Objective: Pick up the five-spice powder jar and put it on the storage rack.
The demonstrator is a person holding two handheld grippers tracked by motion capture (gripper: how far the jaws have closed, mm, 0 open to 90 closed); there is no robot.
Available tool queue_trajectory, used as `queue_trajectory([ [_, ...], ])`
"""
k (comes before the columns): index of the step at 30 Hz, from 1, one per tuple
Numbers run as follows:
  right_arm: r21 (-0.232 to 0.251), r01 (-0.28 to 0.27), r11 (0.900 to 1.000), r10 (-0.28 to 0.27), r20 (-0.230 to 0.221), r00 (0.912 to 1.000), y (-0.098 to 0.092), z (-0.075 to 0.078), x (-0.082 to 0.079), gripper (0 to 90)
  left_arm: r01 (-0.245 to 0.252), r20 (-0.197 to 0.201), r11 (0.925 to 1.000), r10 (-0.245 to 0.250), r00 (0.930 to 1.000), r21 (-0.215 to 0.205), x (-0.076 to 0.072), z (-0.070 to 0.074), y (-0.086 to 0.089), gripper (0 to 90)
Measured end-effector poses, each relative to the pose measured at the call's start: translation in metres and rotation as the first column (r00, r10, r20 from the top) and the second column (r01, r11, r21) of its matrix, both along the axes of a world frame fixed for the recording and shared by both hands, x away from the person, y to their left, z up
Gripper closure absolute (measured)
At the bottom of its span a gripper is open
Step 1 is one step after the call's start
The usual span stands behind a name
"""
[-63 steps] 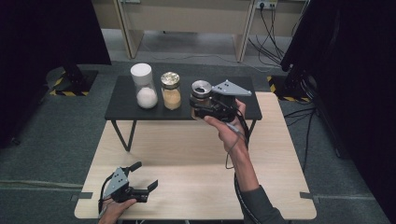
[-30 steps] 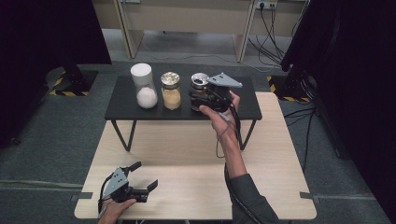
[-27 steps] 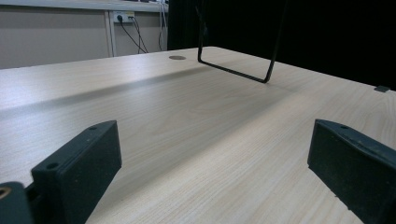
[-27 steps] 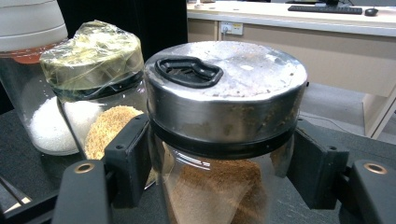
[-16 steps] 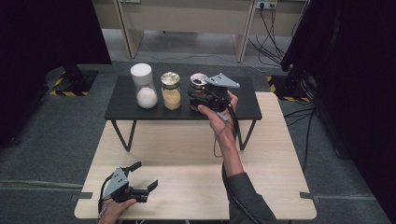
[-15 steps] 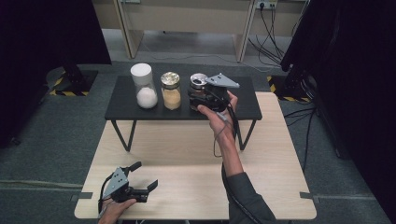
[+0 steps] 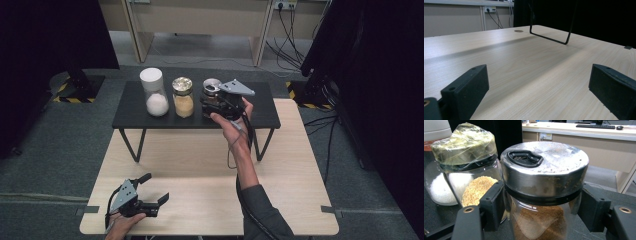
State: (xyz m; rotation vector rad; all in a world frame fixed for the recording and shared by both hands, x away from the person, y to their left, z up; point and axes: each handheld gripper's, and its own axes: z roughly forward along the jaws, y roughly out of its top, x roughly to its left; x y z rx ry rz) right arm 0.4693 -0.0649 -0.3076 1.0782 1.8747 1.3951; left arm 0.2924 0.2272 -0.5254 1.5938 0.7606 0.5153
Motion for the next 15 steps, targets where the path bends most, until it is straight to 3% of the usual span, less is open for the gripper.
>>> queue_trajectory([
  [7,0.046,0.011,0.999,-0.010,-0.013,0.9999,-0.0042,0.0010,-0.0024,13.0,0.001,0.001,1.0000,-0.001,1.0000,0.006,0.0001,0.0001,0.0001,2.2],
  [15,0.069,0.021,0.997,-0.020,-0.018,0.9996,-0.0080,0.0002,-0.0082,4.8,0.001,0.001,1.0000,-0.001,1.0000,0.007,0.0000,0.0000,0.0001,2.2],
])
